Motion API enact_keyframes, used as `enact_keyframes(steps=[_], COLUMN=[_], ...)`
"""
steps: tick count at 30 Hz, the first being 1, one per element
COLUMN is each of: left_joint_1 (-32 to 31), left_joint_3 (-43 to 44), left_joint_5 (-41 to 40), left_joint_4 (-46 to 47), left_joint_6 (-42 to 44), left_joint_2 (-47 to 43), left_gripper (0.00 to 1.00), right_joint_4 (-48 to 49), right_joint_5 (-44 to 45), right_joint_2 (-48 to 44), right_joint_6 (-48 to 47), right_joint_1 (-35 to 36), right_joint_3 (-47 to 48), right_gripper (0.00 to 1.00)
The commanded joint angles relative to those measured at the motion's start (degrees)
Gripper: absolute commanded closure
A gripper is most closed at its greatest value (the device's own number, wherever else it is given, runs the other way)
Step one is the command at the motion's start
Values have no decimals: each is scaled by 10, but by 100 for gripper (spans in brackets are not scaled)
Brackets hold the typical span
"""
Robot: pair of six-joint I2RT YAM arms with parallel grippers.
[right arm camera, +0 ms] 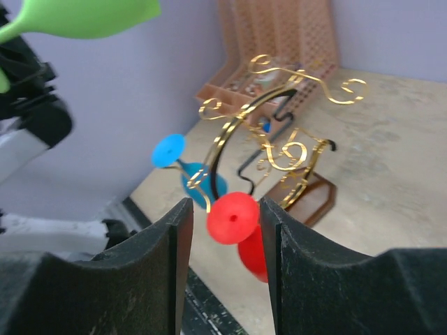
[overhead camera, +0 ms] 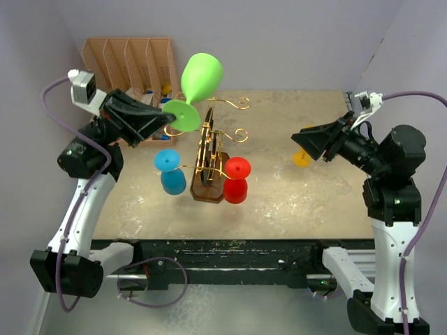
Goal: Take the wine glass off the wine glass rack
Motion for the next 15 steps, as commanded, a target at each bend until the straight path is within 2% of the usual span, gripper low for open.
enact_keyframes(steps=[1,4,8,12,15], left_joint_1=[-22,-74,-153,-210,-230], left_joint_3=[-49,-87,-107,-133,-151], left_joint_5=[-1,22,56,36,16], left_joint_4=[259,260,260,260,260], left_joint_6=[-100,-60,-46,-53,-49], left_joint_2=[-10,-40,-58,-78,-115], left_gripper=[100,100,100,100,100], right_joint_4=[70,79,151,215,238], right_joint_5=[-112,-133,-186,-229,-257], right_joint_2=[-19,-31,-46,-42,-46], right_joint_6=[48,53,78,105,116], right_joint_1=[1,4,23,38,39], right_joint_3=[10,2,-34,-58,-51], right_gripper=[53,53,50,48,43])
